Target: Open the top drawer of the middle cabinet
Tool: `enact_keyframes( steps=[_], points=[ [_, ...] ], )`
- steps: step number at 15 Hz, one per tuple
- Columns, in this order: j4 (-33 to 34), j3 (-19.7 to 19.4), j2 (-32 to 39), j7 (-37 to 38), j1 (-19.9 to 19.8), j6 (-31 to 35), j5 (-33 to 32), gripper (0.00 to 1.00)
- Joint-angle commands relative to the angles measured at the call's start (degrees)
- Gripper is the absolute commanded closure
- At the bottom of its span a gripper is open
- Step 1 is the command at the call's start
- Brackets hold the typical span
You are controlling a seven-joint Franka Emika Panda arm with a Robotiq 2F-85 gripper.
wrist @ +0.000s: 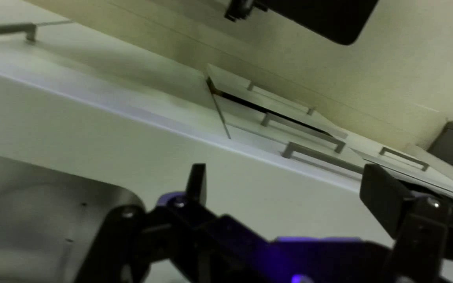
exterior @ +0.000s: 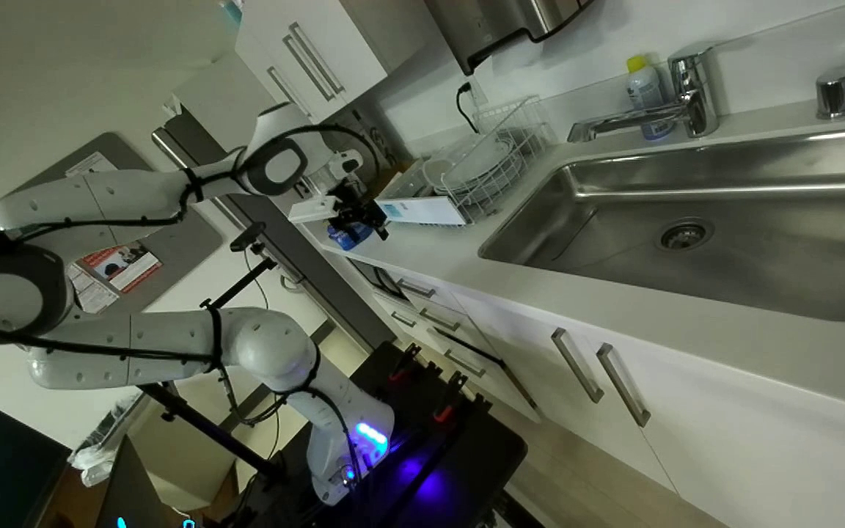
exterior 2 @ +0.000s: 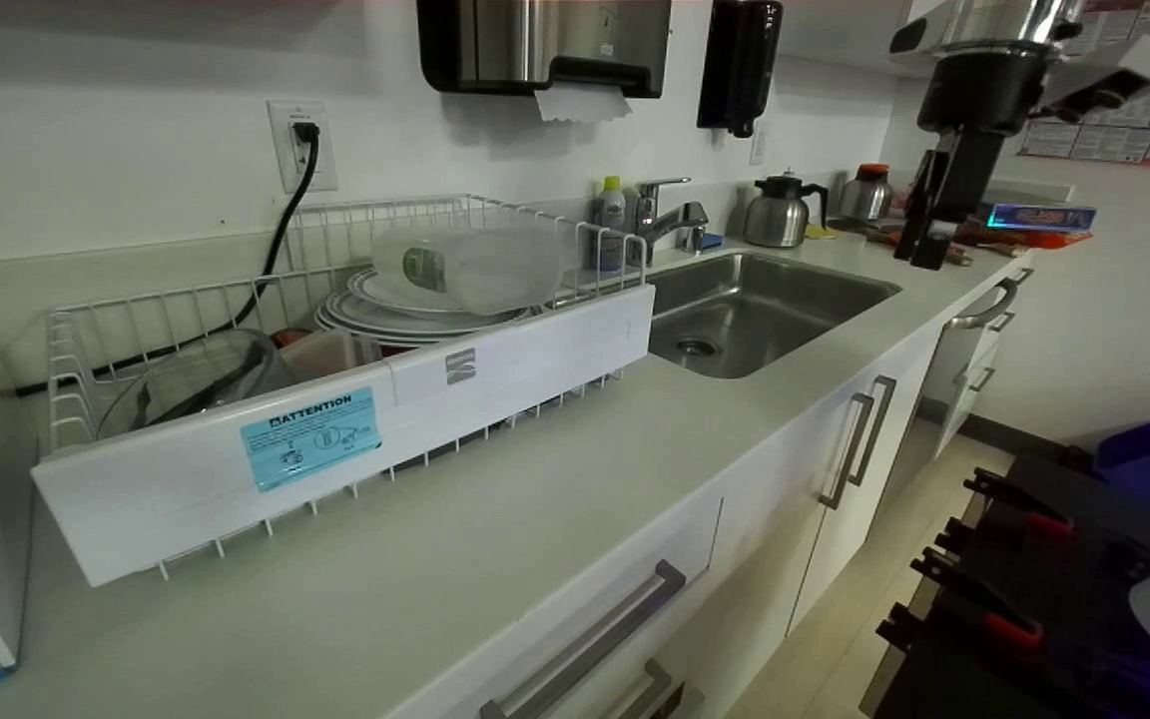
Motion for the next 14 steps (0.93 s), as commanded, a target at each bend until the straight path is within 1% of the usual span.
enact_keyframes(
  steps=[1,5,7,8,9,10,14],
  points=[
    [-2.3,4.6,0.4,-1.4,9.9,7.1,8.6,0.0],
    [-2.4,10.3,3.9,-3.5,21.4,13.7,16.7,0.0],
    [-2.2,11.8,7.5,-6.5,26.4,17.7,19.4,0.0],
    [-2.1,11.8,9.1,-8.0,28.7,19.4,20.4,0.0],
    [-2.4,11.3,5.2,-3.7,26.3,15.7,17.5,0.0],
    [-2.4,11.4,6.2,-3.5,27.8,16.5,17.6,0.0],
    [-2.3,10.7,6.1,-3.5,27.3,16.4,17.4,0.0]
  ],
)
